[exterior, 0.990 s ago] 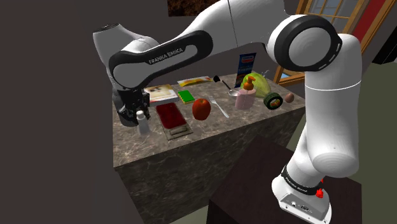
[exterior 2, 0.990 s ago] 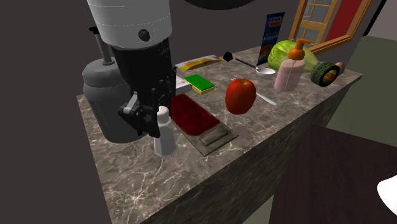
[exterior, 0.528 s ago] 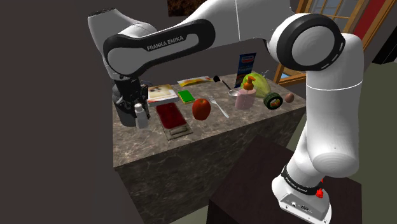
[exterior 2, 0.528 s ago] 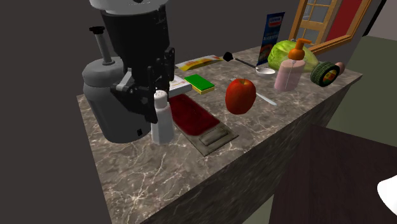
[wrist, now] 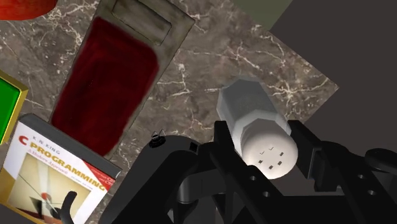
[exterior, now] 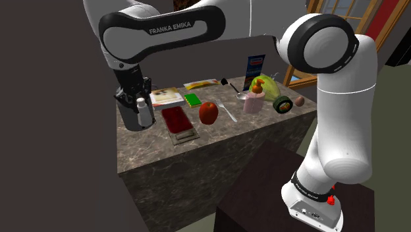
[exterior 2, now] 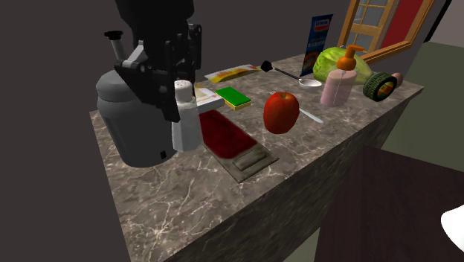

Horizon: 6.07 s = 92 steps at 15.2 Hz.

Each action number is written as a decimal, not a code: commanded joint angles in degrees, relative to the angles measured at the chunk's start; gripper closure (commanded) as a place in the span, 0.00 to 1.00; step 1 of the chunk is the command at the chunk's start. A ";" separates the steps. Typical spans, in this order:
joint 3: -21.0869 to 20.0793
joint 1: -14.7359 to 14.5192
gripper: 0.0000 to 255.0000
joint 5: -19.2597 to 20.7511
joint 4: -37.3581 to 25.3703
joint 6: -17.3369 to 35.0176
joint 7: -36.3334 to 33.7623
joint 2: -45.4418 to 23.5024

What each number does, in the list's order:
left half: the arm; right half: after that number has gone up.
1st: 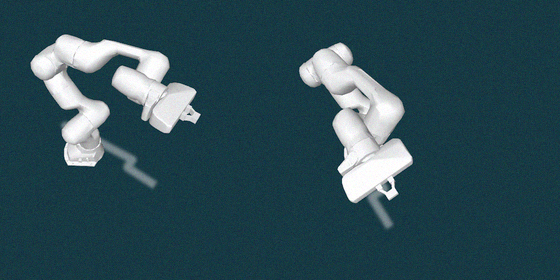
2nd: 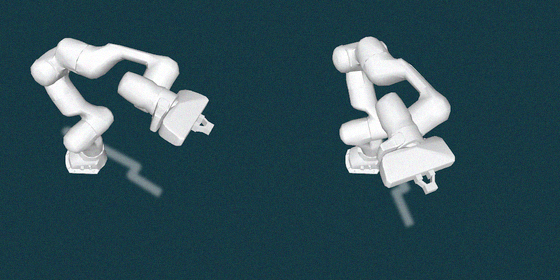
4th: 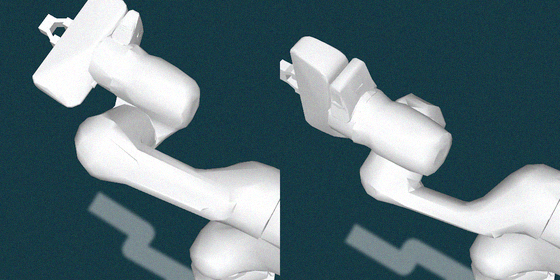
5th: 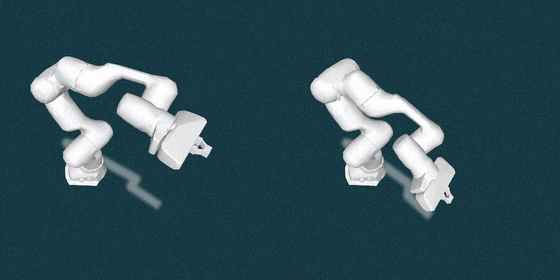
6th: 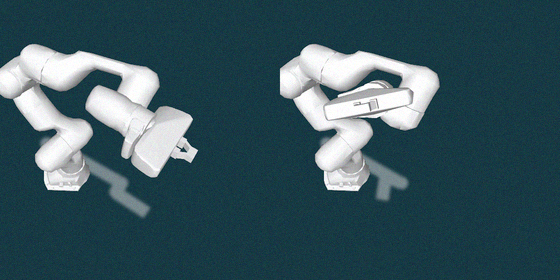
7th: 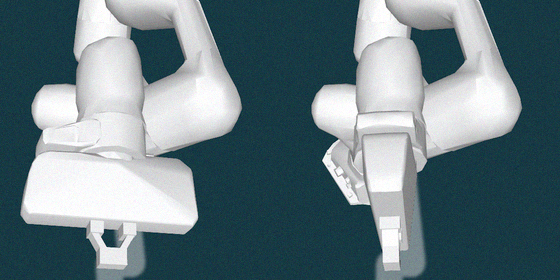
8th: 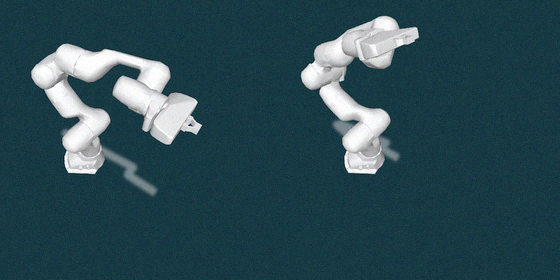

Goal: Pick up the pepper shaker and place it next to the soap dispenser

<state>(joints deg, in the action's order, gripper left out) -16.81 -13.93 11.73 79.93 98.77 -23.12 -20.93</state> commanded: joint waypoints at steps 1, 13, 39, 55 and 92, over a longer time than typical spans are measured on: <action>-0.03 -0.12 1.00 -0.04 -1.80 -1.77 0.22 -0.02; -0.09 -1.54 1.00 0.55 -14.78 -12.30 1.17 -2.45; 8.26 11.31 1.00 -8.11 26.22 -5.89 20.58 35.14; 22.58 17.54 1.00 -3.36 43.88 -6.47 39.97 55.21; 29.24 20.37 1.00 1.99 71.15 18.33 42.28 58.29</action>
<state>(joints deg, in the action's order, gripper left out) 12.31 6.40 13.60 150.47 116.18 19.24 37.64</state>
